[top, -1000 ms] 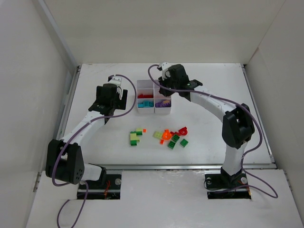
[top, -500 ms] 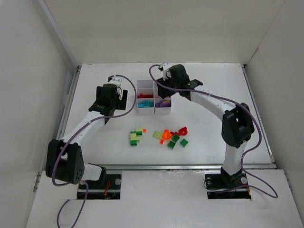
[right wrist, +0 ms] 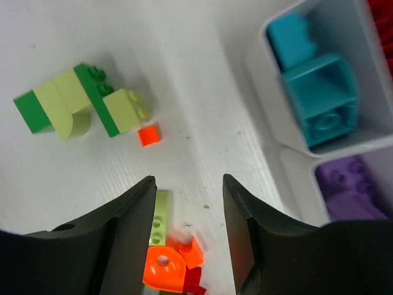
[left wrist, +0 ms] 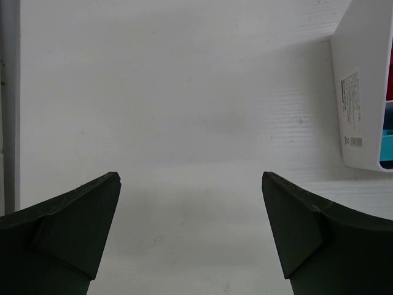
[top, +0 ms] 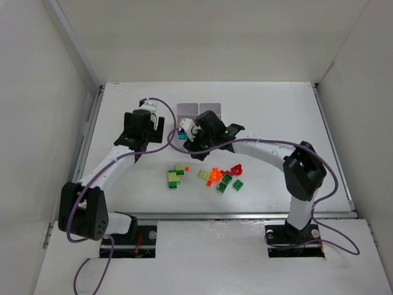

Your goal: Sort the legos into containers by color

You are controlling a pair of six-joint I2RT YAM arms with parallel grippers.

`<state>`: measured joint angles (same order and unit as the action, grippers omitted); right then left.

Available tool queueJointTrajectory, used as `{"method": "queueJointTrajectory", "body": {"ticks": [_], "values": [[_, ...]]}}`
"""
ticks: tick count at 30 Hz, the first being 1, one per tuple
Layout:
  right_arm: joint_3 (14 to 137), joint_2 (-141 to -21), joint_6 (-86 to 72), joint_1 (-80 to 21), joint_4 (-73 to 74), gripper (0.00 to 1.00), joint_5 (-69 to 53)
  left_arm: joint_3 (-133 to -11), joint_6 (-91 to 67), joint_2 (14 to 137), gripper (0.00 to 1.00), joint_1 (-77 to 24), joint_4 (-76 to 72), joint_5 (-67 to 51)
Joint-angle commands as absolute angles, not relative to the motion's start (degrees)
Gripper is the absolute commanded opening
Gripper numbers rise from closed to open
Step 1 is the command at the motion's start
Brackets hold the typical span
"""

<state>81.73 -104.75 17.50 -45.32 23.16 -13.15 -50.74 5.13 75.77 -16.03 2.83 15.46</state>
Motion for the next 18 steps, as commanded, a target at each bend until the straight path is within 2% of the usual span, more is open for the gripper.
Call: {"method": "queueJointTrajectory", "body": {"ticks": [1,7,18], "values": [[81.2,-108.5,22.1,-46.0,25.2,0.53,-17.1,-49.5,5.3,73.0,1.00,-16.6,1.6,16.3],[82.7,-114.3,22.1,-47.9,23.4,0.54,-17.8,-49.0,5.8,72.5,1.00,-17.8,1.6,17.4],[82.2,-116.7,19.7,-50.3,19.0,0.54,-16.5,-47.9,5.2,72.0,1.00,-18.3,1.0,22.9]]}}
